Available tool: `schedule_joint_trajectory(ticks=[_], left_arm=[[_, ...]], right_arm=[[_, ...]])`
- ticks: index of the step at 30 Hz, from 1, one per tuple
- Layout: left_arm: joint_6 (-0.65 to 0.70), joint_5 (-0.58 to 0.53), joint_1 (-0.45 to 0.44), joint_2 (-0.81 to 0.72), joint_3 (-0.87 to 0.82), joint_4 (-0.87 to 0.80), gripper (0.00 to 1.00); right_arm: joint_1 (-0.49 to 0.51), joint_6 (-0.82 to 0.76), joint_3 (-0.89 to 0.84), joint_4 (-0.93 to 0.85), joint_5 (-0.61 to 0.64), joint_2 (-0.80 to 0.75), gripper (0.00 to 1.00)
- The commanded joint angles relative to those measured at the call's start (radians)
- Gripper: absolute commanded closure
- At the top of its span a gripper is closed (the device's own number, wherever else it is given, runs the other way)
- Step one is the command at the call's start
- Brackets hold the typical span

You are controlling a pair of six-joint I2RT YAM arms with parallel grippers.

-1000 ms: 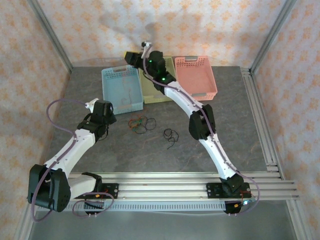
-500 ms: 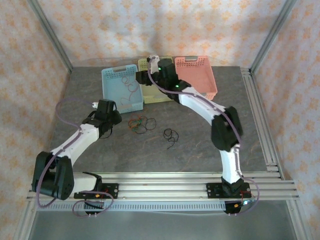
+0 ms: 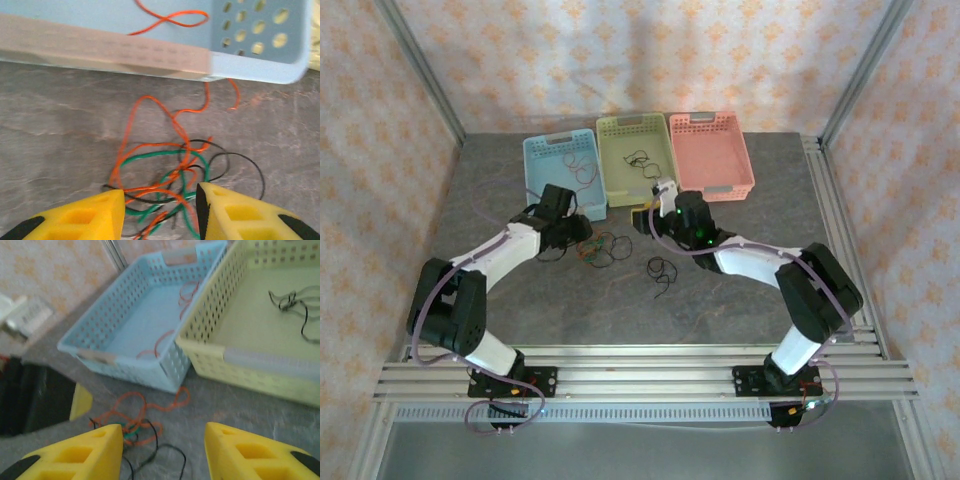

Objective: Untangle the cables

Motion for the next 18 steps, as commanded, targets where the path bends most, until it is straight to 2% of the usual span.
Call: schedule_joint_trajectory(ticks=[1, 4, 10, 13, 16, 18], left_arm=[[0.035, -0.011, -0.036, 0.047, 0.065, -0.093, 0.58], [0.040, -0.029, -0.055, 0.100, 0.107, -0.138, 0.58], [0.048, 0.028, -0.055, 0.161, 0.147, -0.162, 0.60], [0.040, 0.100, -0.056, 0.195, 0.147, -0.136, 0.67], [0.044, 0.150, -0.055, 0.209, 0.145, -0.106, 0.79], [0.046, 0.174, -0.056, 0.204, 0.134, -0.077, 0.84]], right_arm=[[-0.002, 0.023, -0.039, 0.187, -0.014, 0.008, 0.54], [-0.002, 0.052, -0.071, 0.251, -0.017, 0.033, 0.56], [0.001, 0.107, -0.103, 0.351, -0.032, 0.102, 0.60], [0.004, 0.110, -0.103, 0.372, -0.032, 0.123, 0.60], [0.005, 0.106, -0.103, 0.372, -0.029, 0.131, 0.60], [0.004, 0.101, -0.103, 0.368, -0.025, 0.132, 0.61]])
